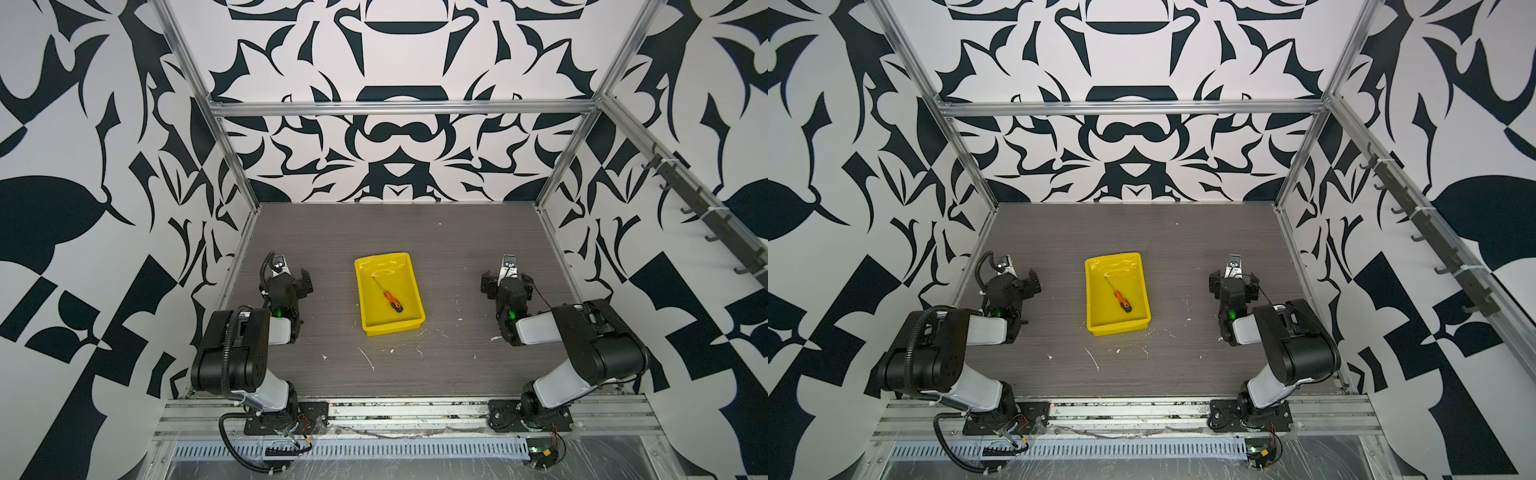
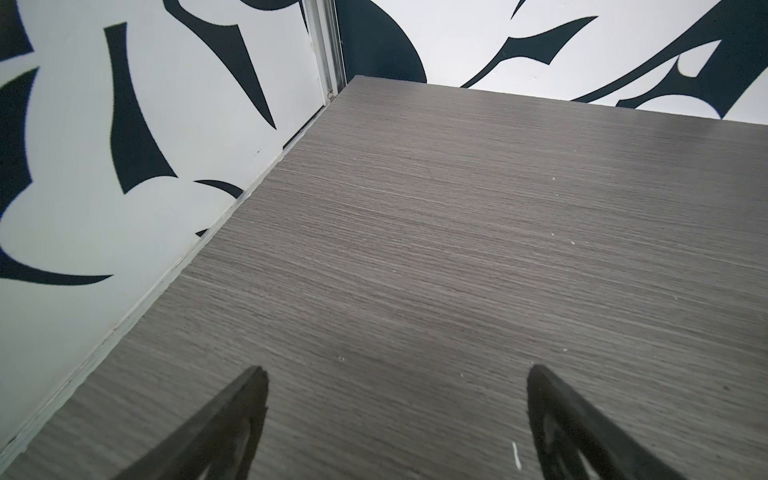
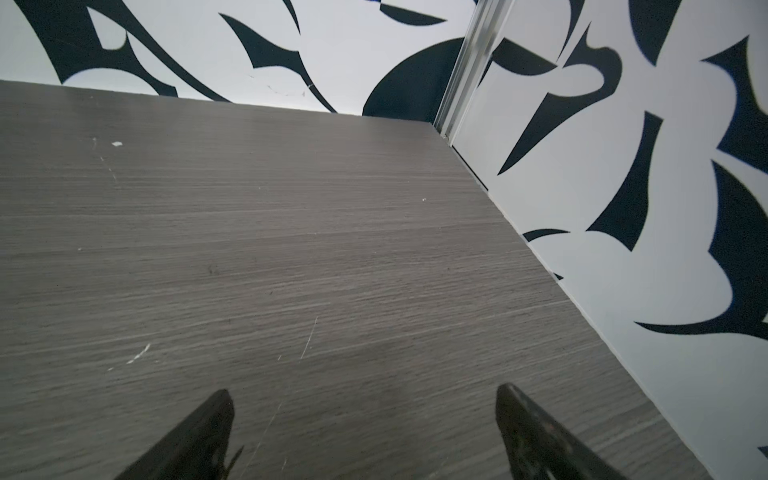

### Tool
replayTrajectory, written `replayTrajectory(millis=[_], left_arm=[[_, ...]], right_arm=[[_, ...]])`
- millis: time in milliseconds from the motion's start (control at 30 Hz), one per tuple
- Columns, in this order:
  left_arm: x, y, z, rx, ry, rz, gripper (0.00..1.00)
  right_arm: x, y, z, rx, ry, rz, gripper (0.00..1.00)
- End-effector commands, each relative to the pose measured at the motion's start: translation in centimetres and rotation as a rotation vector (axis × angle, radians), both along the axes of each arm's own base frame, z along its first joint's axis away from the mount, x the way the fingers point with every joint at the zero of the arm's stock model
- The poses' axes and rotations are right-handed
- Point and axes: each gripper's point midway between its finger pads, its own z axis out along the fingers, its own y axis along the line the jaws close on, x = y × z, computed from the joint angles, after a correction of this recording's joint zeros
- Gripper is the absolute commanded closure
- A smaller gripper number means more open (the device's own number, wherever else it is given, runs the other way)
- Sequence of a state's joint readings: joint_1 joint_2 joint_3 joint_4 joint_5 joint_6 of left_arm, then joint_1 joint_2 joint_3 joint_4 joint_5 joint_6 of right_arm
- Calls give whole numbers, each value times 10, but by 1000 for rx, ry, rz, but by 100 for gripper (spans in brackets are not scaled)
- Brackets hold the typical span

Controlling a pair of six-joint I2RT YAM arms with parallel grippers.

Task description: Put the screwdriver in the bin

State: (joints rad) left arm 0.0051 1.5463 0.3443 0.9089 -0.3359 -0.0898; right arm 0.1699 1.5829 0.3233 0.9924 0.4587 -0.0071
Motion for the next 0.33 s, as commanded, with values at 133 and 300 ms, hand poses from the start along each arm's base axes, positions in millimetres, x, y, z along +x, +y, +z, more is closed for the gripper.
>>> replayTrajectory(millis=[133,300], left_arm=[[7,0,10,-10,-43,9,1],[7,0,10,-10,-42,10,1]], right_arm=[[2,-2,7,11,-26,-21,0],[4,-2,6,41,-18,-4,0]])
